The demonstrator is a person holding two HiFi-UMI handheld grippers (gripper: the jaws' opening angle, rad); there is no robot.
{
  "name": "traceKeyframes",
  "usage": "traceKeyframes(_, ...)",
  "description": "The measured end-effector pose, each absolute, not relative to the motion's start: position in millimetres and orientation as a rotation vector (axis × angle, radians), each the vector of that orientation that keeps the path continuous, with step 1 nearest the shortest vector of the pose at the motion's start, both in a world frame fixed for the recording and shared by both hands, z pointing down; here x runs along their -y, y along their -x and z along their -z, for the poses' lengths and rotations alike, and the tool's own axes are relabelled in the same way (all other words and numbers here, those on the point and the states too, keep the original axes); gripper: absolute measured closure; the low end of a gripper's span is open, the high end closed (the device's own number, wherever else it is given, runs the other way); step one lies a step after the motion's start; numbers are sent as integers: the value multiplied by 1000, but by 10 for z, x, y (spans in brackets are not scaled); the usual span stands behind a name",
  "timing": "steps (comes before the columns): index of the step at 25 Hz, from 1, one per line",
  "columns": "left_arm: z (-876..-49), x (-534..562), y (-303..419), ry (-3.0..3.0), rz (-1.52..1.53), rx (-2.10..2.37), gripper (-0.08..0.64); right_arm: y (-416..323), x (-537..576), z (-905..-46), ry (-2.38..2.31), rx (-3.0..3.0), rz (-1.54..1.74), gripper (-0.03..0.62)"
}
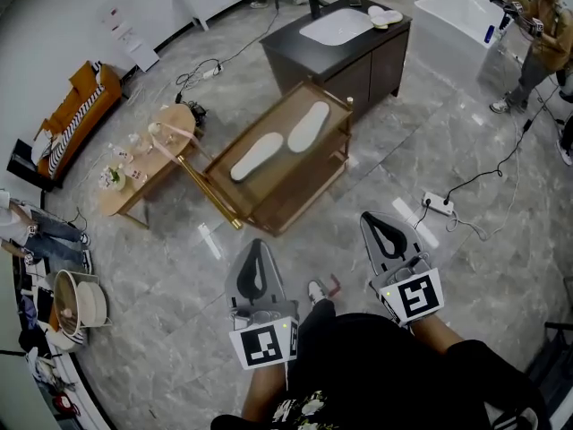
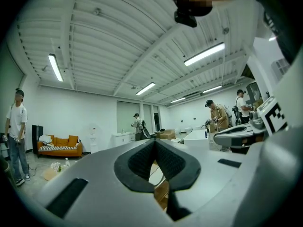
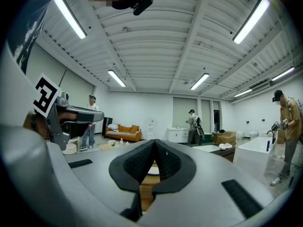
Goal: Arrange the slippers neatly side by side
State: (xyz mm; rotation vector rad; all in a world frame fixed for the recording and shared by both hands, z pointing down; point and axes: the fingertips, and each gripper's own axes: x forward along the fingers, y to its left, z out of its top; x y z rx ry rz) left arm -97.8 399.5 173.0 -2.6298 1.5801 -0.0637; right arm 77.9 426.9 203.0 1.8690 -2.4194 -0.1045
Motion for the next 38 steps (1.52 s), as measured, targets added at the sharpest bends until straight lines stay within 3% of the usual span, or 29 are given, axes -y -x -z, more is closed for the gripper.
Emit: traceKeyframes(38,-1973,-2841,1543,2756,27,-1437,560,-142,-3323,-2203,-1971,2276,84,594)
